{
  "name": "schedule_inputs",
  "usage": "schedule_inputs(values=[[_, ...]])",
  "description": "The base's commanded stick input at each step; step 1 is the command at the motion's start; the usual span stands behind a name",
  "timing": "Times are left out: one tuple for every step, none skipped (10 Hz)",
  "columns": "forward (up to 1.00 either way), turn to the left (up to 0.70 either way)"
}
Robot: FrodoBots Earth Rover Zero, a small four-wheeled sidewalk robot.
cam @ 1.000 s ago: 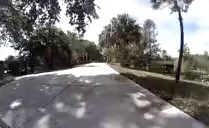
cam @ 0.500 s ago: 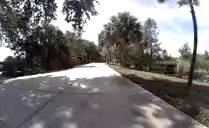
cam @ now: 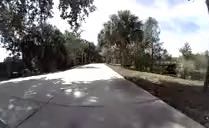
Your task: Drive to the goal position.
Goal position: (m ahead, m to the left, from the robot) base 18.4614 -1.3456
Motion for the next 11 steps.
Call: schedule_inputs(values=[[0.85, 0.00], [0.85, 0.00], [0.85, 0.00], [0.85, 0.00], [0.85, 0.00], [0.85, 0.00], [0.85, 0.00], [0.85, 0.00], [0.85, 0.00], [0.85, 0.00], [0.85, 0.00]])
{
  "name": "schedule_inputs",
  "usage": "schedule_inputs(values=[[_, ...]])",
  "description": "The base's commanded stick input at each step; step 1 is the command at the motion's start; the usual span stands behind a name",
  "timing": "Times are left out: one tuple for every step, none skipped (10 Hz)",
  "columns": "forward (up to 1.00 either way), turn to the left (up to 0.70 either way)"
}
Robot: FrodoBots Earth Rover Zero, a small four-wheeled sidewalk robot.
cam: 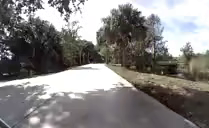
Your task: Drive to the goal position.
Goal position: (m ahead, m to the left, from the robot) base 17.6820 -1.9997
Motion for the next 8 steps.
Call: schedule_inputs(values=[[0.85, 0.00], [0.85, 0.00], [0.85, 0.00], [0.85, 0.00], [0.85, 0.00], [0.85, 0.00], [0.85, 0.00], [0.85, 0.00]])
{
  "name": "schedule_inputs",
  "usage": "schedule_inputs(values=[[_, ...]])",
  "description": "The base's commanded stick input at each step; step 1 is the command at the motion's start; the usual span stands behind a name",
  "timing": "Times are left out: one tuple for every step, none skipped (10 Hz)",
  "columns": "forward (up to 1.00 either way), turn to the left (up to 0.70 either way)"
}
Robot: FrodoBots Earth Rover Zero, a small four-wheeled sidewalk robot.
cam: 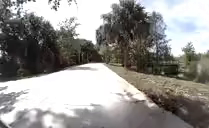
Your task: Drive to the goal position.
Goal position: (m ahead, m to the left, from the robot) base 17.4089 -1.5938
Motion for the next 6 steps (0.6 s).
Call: schedule_inputs(values=[[0.85, 0.00], [0.85, 0.00], [0.85, 0.00], [0.85, 0.00], [0.85, 0.00], [0.85, 0.00]])
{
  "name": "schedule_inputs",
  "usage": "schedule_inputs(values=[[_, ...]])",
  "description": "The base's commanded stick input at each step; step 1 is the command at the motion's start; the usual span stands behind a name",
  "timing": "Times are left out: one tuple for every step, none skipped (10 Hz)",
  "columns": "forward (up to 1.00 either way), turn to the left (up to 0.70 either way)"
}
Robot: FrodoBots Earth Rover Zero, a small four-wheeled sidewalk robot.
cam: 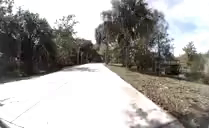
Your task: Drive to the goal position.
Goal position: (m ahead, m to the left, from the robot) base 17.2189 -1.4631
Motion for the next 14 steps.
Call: schedule_inputs(values=[[0.85, 0.00], [0.85, 0.00], [0.85, 0.00], [0.85, 0.00], [0.85, 0.00], [0.85, 0.00], [0.85, 0.00], [0.85, 0.00], [0.85, 0.00], [0.85, 0.00], [0.85, 0.00], [0.85, 0.00], [0.85, 0.00], [0.85, 0.00]])
